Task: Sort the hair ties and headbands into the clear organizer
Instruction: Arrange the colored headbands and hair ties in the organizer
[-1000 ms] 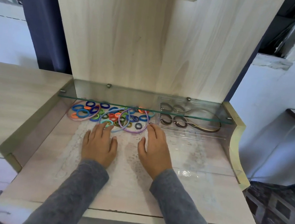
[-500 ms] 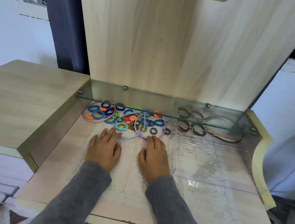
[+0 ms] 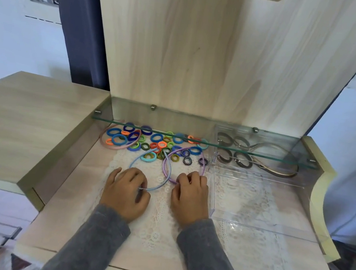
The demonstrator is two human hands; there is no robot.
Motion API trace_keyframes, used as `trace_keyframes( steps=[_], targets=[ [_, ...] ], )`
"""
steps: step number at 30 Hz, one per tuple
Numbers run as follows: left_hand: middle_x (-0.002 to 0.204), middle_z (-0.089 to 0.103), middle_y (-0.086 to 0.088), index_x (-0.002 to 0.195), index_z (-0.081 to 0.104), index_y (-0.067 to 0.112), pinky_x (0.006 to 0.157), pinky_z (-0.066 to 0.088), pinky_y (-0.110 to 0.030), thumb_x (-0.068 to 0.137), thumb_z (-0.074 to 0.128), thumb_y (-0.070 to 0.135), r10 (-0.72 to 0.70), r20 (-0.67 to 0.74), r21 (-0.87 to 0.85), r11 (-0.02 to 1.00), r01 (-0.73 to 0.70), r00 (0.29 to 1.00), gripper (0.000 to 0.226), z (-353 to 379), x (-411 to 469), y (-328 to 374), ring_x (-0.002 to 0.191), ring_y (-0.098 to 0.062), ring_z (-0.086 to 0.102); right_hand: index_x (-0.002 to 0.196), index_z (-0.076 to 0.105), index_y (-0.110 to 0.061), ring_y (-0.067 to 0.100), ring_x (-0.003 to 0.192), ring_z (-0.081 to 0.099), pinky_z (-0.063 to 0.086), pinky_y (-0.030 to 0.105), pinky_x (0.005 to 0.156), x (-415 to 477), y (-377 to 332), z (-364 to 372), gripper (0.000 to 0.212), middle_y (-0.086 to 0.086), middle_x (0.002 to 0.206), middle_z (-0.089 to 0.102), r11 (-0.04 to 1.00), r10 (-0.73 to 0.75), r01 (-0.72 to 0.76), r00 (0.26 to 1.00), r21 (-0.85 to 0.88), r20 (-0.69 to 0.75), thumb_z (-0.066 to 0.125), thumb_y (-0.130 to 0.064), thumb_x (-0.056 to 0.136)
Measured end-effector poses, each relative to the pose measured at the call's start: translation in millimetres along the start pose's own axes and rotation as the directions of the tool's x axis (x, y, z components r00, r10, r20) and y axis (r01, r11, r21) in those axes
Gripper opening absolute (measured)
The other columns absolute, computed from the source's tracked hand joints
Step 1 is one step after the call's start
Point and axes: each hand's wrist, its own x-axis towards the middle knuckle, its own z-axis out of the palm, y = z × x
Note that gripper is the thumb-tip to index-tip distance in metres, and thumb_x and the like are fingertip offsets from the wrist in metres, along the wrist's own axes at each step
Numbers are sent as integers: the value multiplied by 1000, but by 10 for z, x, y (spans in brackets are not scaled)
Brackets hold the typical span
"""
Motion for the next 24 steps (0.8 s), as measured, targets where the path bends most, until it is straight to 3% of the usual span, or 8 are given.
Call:
trace_keyframes(
  steps=[4,7,11,14,16,18,21,24],
  targets=[
    [87,52,15,79,53,28,89,40,-33,72,39,37,18,71,-60,998,-14,997,17,-62,-78,-27,77,-9,50,77,55,-16,20,75,44,43,32,63,-12,-14,-39,19,1,80,50,999,-47,47,999,11,12,38,-24,78],
    [82,51,18,82,49,31,90,37,-31,76,34,39,8,95,-85,996,0,995,18,-151,-146,-18,73,-4,45,80,52,-16,20,76,44,43,32,65,-36,-30,-59,20,1,81,50,997,-66,65,997,51,29,34,-23,80],
    [74,55,20,85,44,33,98,28,-29,84,28,43,-22,84,-108,994,31,996,19,-276,-219,8,72,1,51,80,49,-15,18,77,40,40,32,66,-68,-71,-115,22,-1,80,49,990,-65,58,997,132,51,29,-24,80],
    [69,59,16,85,46,32,92,33,-26,88,38,37,-64,27,-242,968,69,998,10,-383,-212,36,76,0,57,83,51,-14,18,83,35,34,29,72,-78,-90,-162,31,-2,85,44,983,-67,42,989,178,135,25,-30,78],
    [65,59,11,85,49,29,76,39,-16,89,42,38,-96,-7,-396,914,86,995,12,-461,-188,67,74,-4,57,89,53,-14,17,88,31,31,26,77,-58,-85,-212,31,-3,90,40,983,-87,50,974,174,208,28,-30,79],
    [64,61,6,87,54,29,65,40,-10,93,50,31,-155,-18,-529,840,122,988,8,-529,-155,96,70,-5,56,94,57,-11,17,91,31,35,27,80,-24,-80,-267,20,-1,93,41,983,-116,78,964,165,241,43,-18,82],
    [68,64,2,95,64,25,66,48,-17,96,52,14,-240,28,-639,743,202,970,17,-615,-88,108,65,-9,58,94,64,-9,18,88,36,40,31,78,44,-76,-359,18,5,91,51,973,-168,132,968,191,185,52,-3,82],
    [66,66,1,99,67,17,62,50,-19,97,49,9,-310,93,-746,608,272,946,20,-705,4,107,60,-10,59,101,66,-12,19,85,47,43,28,73,157,-113,-504,19,3,92,54,962,-213,181,966,202,146,55,-8,87]
  ],
)
